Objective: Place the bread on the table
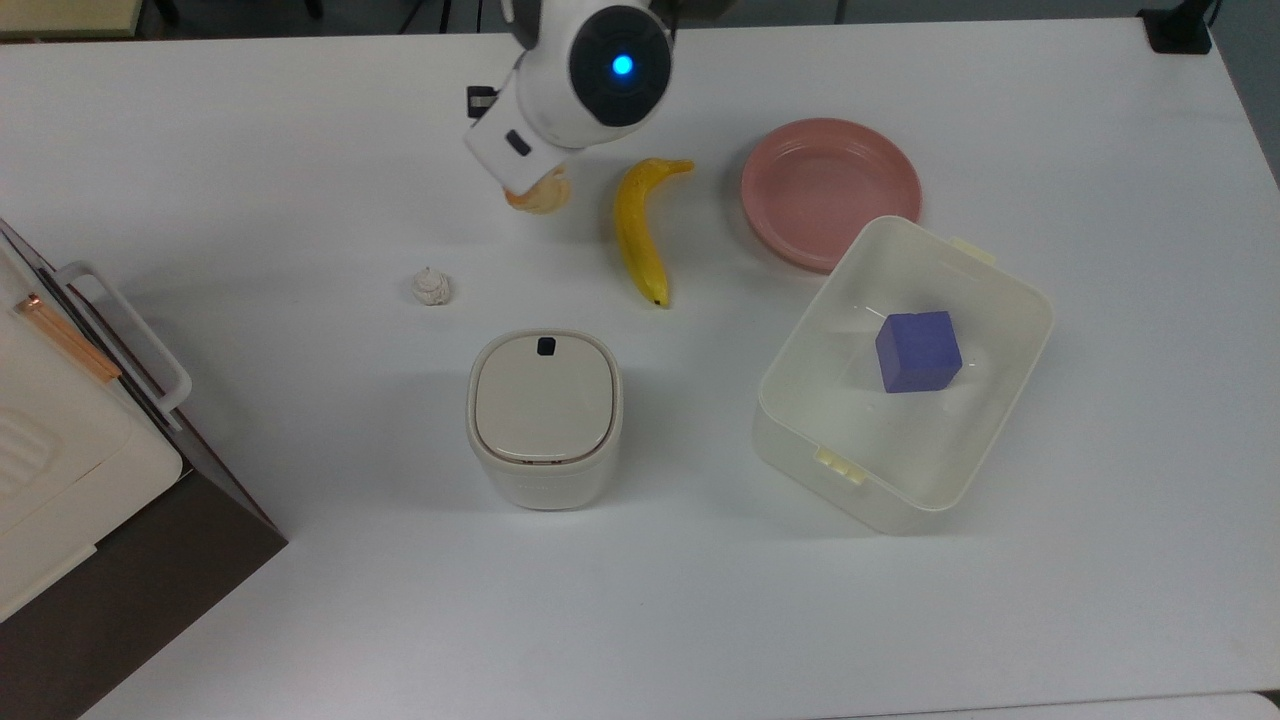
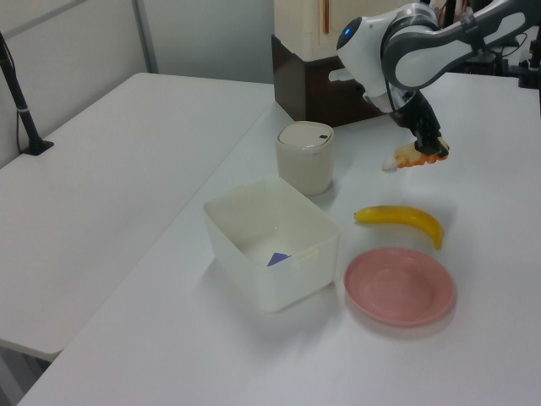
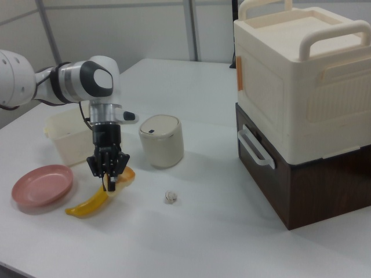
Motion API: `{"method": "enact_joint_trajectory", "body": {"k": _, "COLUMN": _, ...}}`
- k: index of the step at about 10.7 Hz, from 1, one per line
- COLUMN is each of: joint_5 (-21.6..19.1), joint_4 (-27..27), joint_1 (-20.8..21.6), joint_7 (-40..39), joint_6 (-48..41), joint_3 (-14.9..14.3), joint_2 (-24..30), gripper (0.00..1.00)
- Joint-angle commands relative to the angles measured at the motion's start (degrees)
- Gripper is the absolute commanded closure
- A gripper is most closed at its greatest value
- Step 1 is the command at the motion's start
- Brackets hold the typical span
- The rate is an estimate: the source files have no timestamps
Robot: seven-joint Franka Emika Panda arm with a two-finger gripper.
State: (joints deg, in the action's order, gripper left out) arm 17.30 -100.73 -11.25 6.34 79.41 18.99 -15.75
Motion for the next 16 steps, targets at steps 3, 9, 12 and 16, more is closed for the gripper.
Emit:
{"method": "enact_joint_trajectory", "body": {"k": 3, "joint_5": 0.72, "joint_4": -0.44, "joint_1": 0.70, "joint_7": 0.61, "joint_6": -0.48, "joint_3": -2.12, "joint_2": 0.90, "gripper": 0.00}}
{"method": "enact_joint_trajectory", "body": {"k": 9, "joint_5": -0.41, "joint_4": 4.55, "joint_1": -0.78, "joint_7": 0.69, "joint_6": 0.48, "joint_3": -2.21, "joint_2": 2.21, "gripper": 0.00}}
{"method": "enact_joint_trajectory", "body": {"k": 12, "joint_5": -1.99, "joint_4": 9.65, "joint_1": -2.20, "joint_7": 0.34, "joint_6": 0.66, "joint_3": -3.60, "joint_2": 6.33, "gripper": 0.00}}
{"method": "enact_joint_trajectory", "body": {"k": 16, "joint_5": -15.17, "joint_4": 15.11, "joint_1": 0.42, "joint_7": -5.80, "joint_6": 0.31, "joint_3": -12.38, "joint_2": 15.03, "gripper": 0.00}}
